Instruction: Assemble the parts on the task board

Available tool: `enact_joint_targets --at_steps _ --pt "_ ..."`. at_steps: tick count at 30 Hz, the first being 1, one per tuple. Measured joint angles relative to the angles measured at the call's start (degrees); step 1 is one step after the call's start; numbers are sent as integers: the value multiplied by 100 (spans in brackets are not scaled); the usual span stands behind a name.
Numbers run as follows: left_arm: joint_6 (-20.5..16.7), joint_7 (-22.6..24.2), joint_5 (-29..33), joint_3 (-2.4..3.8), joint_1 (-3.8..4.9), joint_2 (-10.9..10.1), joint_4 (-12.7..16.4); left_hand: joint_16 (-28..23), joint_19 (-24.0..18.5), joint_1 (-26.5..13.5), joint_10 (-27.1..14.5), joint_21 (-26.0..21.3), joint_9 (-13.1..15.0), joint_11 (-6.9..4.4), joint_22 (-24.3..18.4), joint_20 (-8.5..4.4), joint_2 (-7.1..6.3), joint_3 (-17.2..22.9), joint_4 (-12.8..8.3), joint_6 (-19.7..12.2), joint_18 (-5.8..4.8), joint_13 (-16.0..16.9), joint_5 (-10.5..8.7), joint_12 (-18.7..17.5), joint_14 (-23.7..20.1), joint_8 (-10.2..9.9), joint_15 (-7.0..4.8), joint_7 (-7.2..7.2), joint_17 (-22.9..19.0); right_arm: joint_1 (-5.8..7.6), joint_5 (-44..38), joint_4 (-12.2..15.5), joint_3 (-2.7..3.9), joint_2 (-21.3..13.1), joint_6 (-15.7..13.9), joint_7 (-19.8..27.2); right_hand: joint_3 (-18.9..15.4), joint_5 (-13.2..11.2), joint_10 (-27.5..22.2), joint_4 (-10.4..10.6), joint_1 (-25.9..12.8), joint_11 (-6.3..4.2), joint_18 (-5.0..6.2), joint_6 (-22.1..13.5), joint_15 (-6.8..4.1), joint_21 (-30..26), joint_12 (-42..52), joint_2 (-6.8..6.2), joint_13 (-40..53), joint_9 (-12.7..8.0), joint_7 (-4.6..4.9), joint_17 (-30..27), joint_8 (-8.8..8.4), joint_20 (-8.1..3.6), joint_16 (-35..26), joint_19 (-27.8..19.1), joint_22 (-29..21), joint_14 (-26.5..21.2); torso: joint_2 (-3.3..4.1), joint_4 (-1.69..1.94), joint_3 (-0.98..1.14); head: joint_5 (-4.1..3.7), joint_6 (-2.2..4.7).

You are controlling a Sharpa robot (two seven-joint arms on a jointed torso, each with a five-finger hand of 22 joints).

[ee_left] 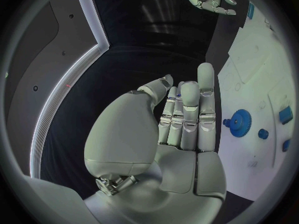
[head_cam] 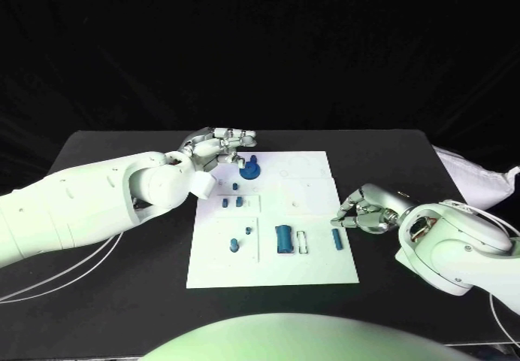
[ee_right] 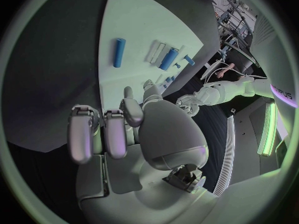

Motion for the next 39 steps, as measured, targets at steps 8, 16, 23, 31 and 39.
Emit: enact_joint_targets --at_steps 8,16,23,31,39 --pt "1 0 -2 0 0 1 -1 0 0 0 0 0 0 0 0 0 0 0 0 0 0 0 0 0 0 0 0 0 0 -112 -253 -172 -24 10 267 -88 0 0 -17 0 -1 -17 0 125 0 -23 -52 0 -27 -40 -4 -1 -23 0 -23 0 -1 0 -1 2 2 -39 3" --pt "1 0 -3 0 -4 1 -4 0 0 0 0 0 0 0 0 0 0 0 0 0 0 0 0 0 0 0 0 0 0 -228 -447 -306 -33 160 550 -221 -25 0 -17 25 -1 -17 0 135 -1 -23 -78 0 -46 -55 -14 -1 -44 0 -45 0 -19 0 2 11 2 -44 3" --pt "2 -1 -3 0 -8 1 -6 0 0 0 0 0 0 0 0 0 0 0 0 0 0 0 0 0 0 0 0 0 0 -277 -538 -377 -33 250 714 -299 -41 0 -17 41 -1 -17 -1 174 -1 -22 -77 0 -52 -69 -12 -1 -44 -1 -45 0 -19 0 2 18 0 -45 -10" --pt "3 -3 -4 0 -11 -2 -6 0 0 0 0 0 0 0 0 0 0 0 0 0 0 0 0 0 0 0 0 0 0 -301 -623 -393 -19 363 797 -336 -57 0 -17 57 -2 -17 0 204 -1 -22 -78 0 -56 -67 -40 -2 -60 -1 -45 0 -25 0 4 19 -3 -42 -16" --pt "4 -5 -6 0 -12 -8 -5 0 0 0 0 0 0 0 0 0 0 0 0 0 0 0 0 0 0 0 0 0 0 -303 -825 -426 -1 453 947 -357 -46 -159 -37 45 38 -37 0 290 -1 -48 -111 -38 -57 -82 -43 -2 -80 -1 -45 0 -35 0 4 30 -7 -46 -26"
